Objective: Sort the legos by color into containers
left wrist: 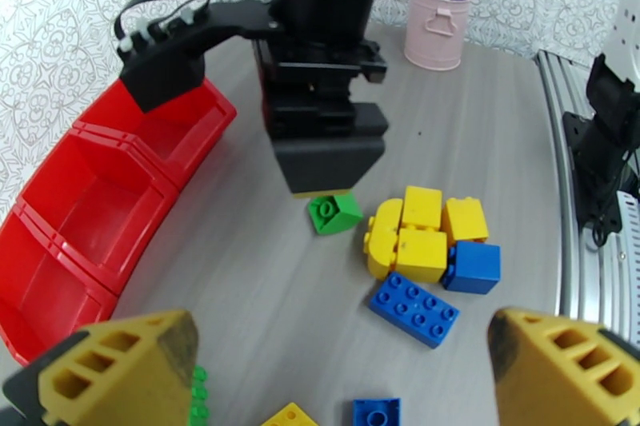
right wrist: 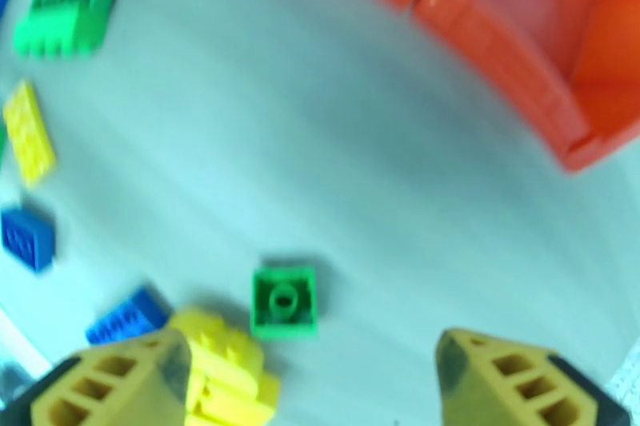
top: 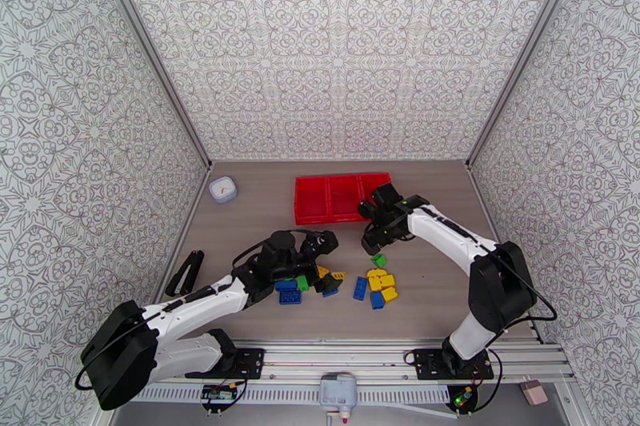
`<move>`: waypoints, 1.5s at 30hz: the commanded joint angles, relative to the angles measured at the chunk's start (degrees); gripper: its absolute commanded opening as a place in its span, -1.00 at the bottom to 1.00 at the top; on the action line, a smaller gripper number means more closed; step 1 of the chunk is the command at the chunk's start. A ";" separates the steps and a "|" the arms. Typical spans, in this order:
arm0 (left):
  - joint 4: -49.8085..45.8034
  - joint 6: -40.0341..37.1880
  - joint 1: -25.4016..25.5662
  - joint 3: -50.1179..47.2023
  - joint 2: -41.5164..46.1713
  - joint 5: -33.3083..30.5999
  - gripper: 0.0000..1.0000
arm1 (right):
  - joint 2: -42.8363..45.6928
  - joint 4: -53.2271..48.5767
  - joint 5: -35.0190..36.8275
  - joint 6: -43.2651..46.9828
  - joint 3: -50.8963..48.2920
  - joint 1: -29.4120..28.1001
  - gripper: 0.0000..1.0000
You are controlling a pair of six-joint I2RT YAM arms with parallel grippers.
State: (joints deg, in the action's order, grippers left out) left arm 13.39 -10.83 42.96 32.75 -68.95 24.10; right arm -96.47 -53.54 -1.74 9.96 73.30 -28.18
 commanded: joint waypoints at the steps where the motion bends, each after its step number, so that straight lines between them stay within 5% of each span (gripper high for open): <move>1: -0.99 -0.99 -0.47 -0.39 -0.50 1.89 0.99 | -3.29 -5.67 0.58 2.13 2.25 -0.97 0.64; 21: -0.72 -0.55 -0.43 -0.67 -0.84 2.30 0.99 | -15.63 -5.51 1.41 1.16 5.82 -1.60 0.15; 35: -0.64 -0.60 -0.59 -0.58 -1.17 2.20 0.99 | -12.45 -4.81 0.57 -0.60 4.70 -1.59 -0.42; 45: 6.20 3.72 -0.48 -2.24 -2.05 -4.18 0.99 | -3.72 15.45 4.74 -14.26 2.05 -0.17 -0.50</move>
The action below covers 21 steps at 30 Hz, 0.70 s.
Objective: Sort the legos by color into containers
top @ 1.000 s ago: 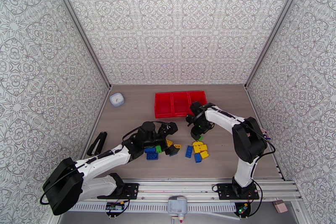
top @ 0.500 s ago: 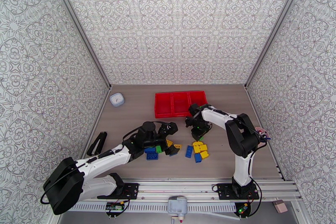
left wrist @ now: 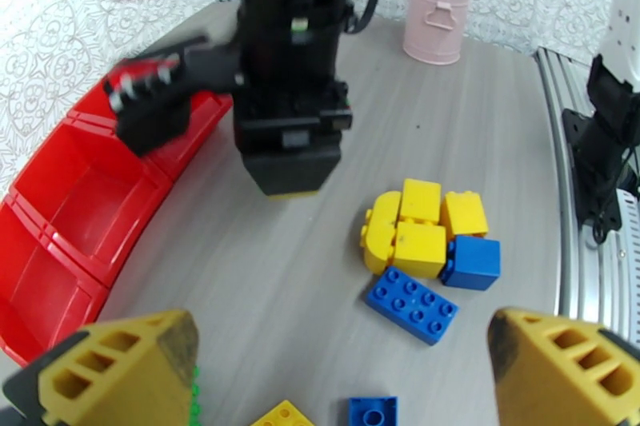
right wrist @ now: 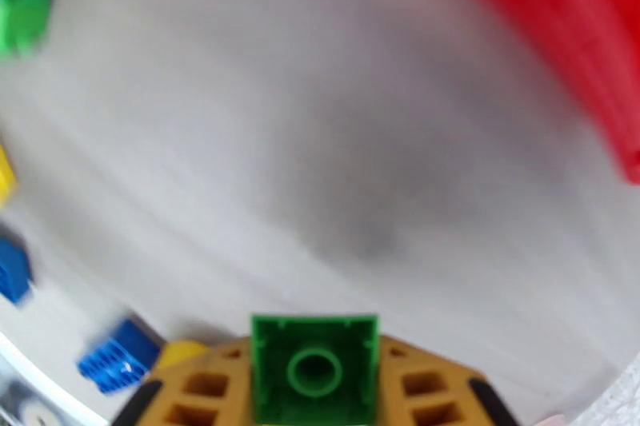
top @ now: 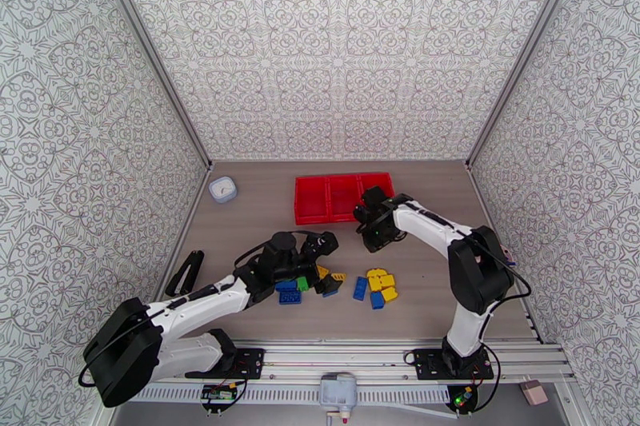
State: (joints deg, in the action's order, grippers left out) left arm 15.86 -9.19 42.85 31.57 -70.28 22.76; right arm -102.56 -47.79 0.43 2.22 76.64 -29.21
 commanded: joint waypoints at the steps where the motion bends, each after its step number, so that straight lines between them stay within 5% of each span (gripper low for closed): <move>1: 4.35 2.44 -0.31 -1.20 -0.90 -3.52 0.99 | 2.77 12.77 2.99 -8.26 -1.52 1.35 -0.49; 8: 4.63 2.65 -0.32 -1.20 -0.94 -5.14 0.99 | -1.51 25.50 5.30 -14.68 2.33 5.78 -0.55; 16: 4.28 2.99 -0.56 -1.77 0.03 -7.12 0.99 | -14.07 25.67 2.67 -16.06 13.98 10.57 -0.52; 21: 3.55 3.80 -0.53 -2.04 1.51 -10.38 0.99 | -15.05 26.14 3.09 -15.04 16.45 11.37 -0.15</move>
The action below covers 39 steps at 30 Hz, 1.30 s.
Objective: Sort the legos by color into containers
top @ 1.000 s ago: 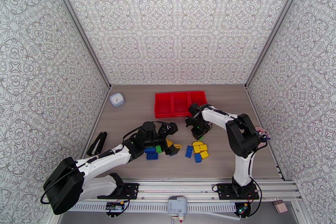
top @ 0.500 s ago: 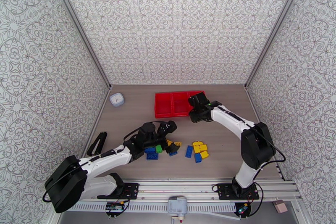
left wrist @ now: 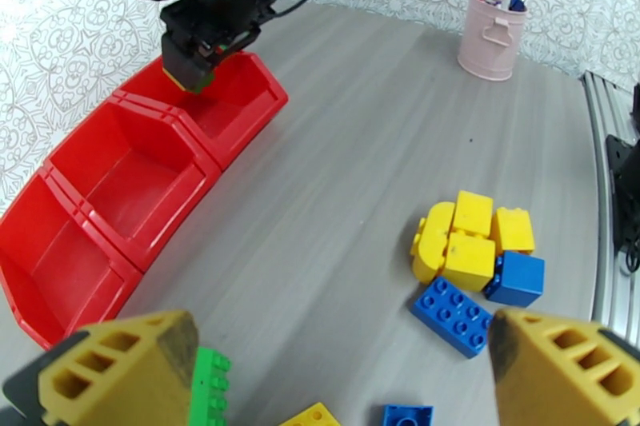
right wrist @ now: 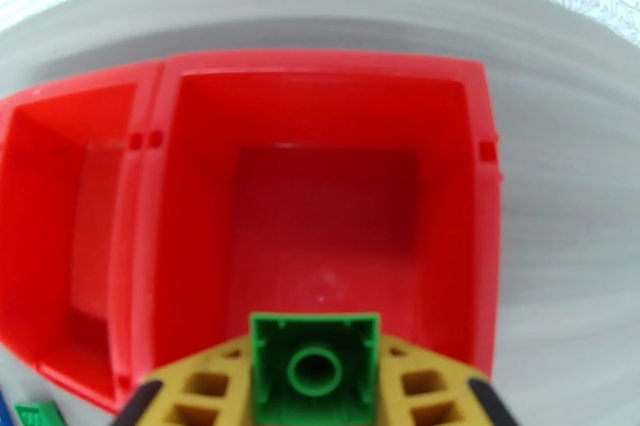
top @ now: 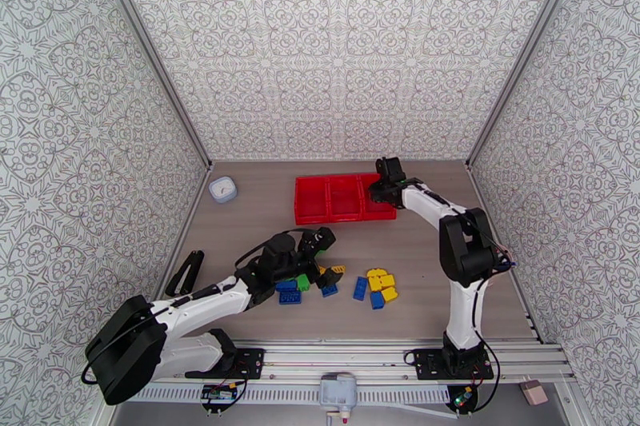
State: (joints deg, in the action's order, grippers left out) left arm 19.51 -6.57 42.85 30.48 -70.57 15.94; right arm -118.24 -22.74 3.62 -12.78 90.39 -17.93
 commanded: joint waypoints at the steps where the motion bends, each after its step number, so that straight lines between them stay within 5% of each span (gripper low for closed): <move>1: -0.30 1.71 -0.48 -1.01 2.27 -6.09 0.99 | 1.57 1.70 -0.46 0.32 2.04 0.16 -0.05; 4: -0.81 9.40 -0.44 -1.39 3.85 -20.37 0.99 | 5.83 3.99 -2.34 1.09 -1.92 0.09 0.30; 15: -34.88 38.11 -6.55 11.34 1.33 -41.04 0.99 | 22.86 12.02 -12.96 12.54 -21.90 -2.57 0.84; 22: -52.28 45.75 -12.54 21.11 -8.02 -38.07 0.99 | 26.29 9.44 -16.61 18.07 -23.41 -5.92 0.99; 29: -56.92 47.82 -15.98 25.00 -16.28 -32.34 0.99 | 26.27 10.44 -17.33 18.50 -23.59 -7.64 0.99; 39: -57.08 49.19 -17.30 26.24 -24.81 -28.40 0.55 | 25.14 9.57 -16.71 18.39 -23.24 -8.35 1.00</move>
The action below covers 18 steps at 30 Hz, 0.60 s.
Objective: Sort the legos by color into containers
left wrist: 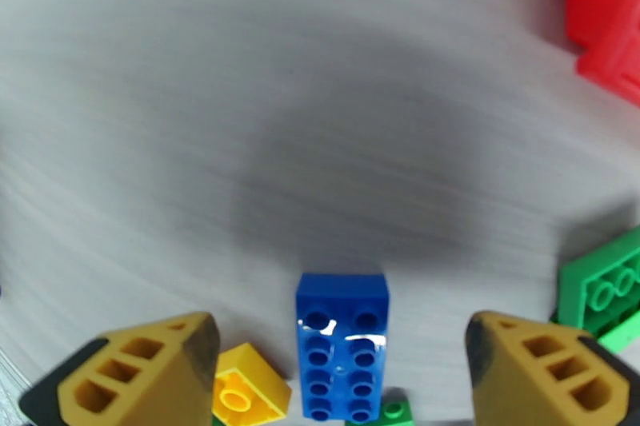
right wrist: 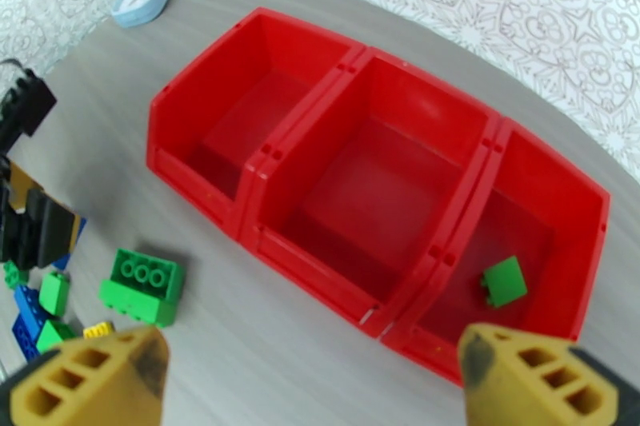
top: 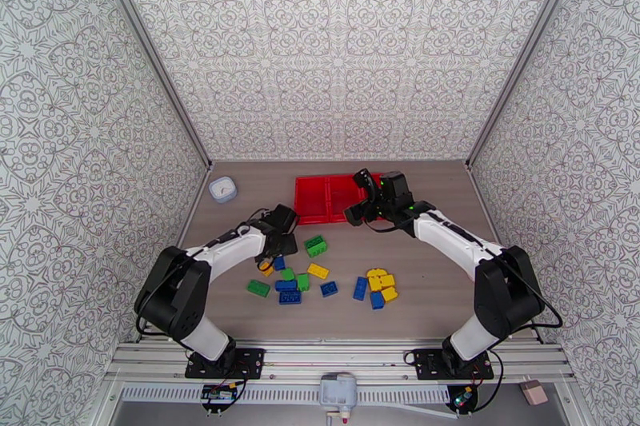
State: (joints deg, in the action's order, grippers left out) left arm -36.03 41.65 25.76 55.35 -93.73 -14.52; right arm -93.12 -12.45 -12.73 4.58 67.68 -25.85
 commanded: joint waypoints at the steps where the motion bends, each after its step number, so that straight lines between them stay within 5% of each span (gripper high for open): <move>1: -1.65 1.13 -0.19 1.51 -2.41 2.28 0.51 | 0.04 -0.78 -0.30 1.06 -0.53 -0.44 1.00; 12: -1.85 1.15 0.25 2.30 -4.69 2.75 -0.10 | 0.75 -1.00 0.32 0.61 -1.01 -0.61 1.00; 18: -1.73 1.42 1.01 2.50 -3.22 2.06 -0.25 | 1.79 -1.01 0.43 0.24 -1.56 -0.59 1.00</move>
State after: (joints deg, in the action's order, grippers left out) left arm -36.95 42.48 26.13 56.51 -97.78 -12.21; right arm -93.06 -12.47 -12.69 4.56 67.29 -25.96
